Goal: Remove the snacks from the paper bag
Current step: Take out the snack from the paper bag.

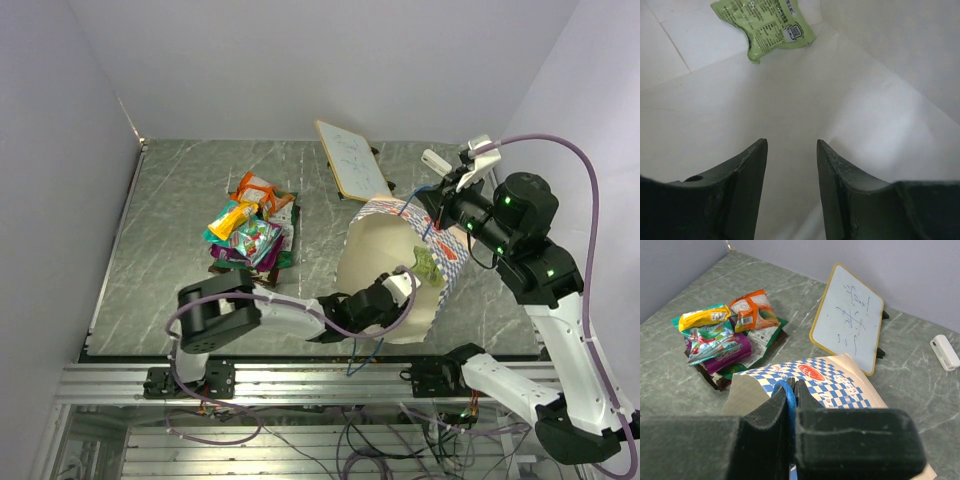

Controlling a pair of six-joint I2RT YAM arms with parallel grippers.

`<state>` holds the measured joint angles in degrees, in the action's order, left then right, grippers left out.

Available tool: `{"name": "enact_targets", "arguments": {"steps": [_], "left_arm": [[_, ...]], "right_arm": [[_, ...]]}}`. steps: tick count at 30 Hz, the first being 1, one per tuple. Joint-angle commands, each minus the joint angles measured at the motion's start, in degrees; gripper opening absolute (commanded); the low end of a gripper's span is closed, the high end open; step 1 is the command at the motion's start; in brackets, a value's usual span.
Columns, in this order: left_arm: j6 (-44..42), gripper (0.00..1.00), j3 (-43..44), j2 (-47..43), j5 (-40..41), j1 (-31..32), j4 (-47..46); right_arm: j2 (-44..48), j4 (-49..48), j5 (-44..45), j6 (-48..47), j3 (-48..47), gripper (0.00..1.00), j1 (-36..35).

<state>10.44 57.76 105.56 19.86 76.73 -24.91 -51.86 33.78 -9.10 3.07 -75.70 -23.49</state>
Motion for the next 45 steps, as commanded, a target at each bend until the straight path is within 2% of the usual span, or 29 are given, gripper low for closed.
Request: {"name": "enact_targets", "arguments": {"steps": [1,2,6,14,20,25,29,36,40,45], "left_arm": [[0.6,0.53,5.6,6.0,2.5,-0.4,-12.0],[1.2,0.54,6.8,7.9,2.4,-0.7,-12.6],[1.8,0.71,12.7,14.2,2.8,-1.5,-12.3],[3.9,0.84,23.5,23.8,6.4,-4.2,-7.9],[3.8,0.89,33.4,31.6,9.0,-5.5,-3.3],[4.6,0.79,38.7,35.4,9.4,-6.7,0.0],[5.6,0.57,41.6,36.6,8.8,-7.6,3.1],[7.2,0.2,37.7,31.4,7.6,-8.2,4.0],[9.6,0.11,34.1,26.7,4.6,-8.5,4.9],[11.6,0.07,30.0,21.6,1.3,-8.6,5.6]], "right_arm": [[-1.2,0.9,-0.1,0.7,-3.4,0.0,0.0],[-1.5,1.3,-0.1,0.6,-3.8,0.0,0.0],[-1.7,1.7,-0.4,0.3,-4.2,0.0,0.0],[-1.1,3.6,-1.7,-0.5,-4.4,0.0,0.0],[-0.9,4.7,-2.8,-1.2,-4.6,0.0,0.0],[-1.2,6.0,-3.5,-2.6,-5.7,0.0,0.0],[-0.6,6.0,-3.5,-2.8,-5.3,0.0,0.0],[0.2,3.5,-3.5,-2.6,-3.1,0.0,0.0],[0.5,1.7,-3.6,-2.5,-2.2,0.0,0.0],[1.5,0.0,-3.3,-2.5,-0.7,0.0,0.0]]}}
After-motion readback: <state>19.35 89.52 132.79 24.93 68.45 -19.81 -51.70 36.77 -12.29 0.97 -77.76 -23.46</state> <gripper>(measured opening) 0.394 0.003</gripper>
